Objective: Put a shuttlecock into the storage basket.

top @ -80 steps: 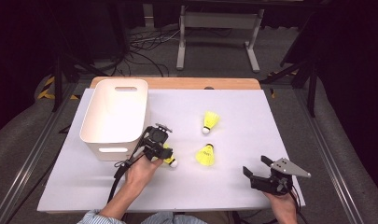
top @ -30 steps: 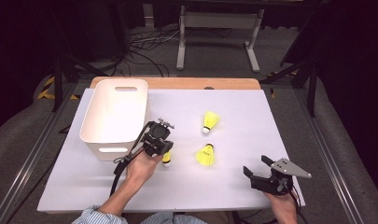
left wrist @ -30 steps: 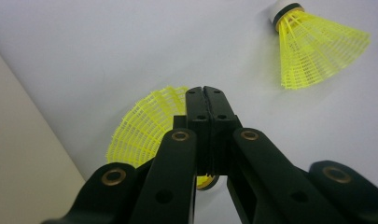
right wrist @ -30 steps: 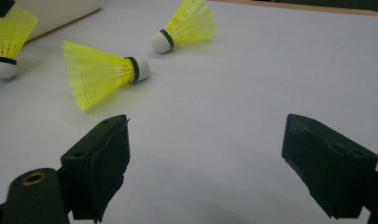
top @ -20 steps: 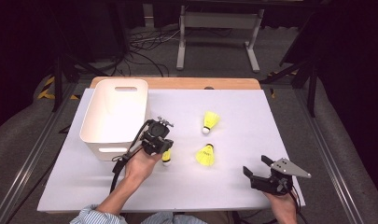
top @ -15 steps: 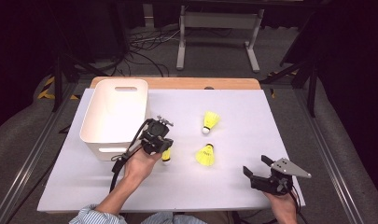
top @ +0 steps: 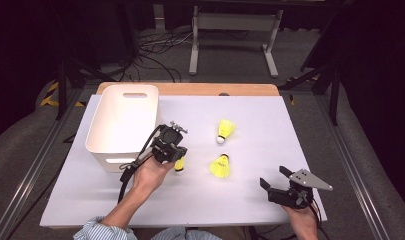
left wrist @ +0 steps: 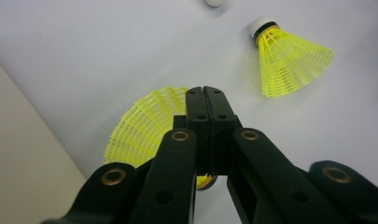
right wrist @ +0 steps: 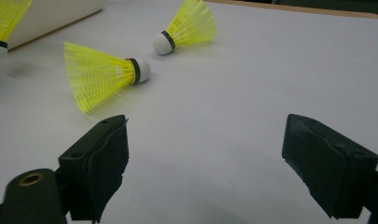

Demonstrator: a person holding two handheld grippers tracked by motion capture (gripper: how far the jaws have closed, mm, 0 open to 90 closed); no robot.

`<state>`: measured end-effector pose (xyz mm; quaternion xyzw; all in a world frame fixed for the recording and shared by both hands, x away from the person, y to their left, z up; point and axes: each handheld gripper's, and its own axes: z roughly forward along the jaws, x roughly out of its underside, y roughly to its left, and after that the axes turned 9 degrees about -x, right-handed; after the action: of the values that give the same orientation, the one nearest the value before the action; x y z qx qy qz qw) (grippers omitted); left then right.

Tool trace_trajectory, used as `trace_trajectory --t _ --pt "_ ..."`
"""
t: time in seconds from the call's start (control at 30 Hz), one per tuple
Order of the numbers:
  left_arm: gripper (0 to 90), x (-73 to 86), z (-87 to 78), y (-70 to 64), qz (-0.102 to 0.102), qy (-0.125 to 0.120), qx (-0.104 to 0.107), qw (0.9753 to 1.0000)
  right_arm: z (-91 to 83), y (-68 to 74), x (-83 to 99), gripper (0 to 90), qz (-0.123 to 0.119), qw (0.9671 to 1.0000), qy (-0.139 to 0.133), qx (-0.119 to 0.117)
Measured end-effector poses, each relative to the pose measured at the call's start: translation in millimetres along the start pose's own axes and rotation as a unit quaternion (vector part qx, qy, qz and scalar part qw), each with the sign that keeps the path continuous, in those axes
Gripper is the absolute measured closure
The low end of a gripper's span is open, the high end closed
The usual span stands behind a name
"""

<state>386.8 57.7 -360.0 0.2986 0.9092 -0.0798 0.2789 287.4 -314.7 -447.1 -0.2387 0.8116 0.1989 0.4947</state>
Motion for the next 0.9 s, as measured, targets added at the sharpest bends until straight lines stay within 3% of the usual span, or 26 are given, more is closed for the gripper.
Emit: trace_trajectory --t 0.9 --pt "90.0 -6.8 -4.1 4.6 0.002 0.005 0.016 0.9999 3.0 0.9 -1.6 14.0 -0.001 0.9999 -0.012 -0.005"
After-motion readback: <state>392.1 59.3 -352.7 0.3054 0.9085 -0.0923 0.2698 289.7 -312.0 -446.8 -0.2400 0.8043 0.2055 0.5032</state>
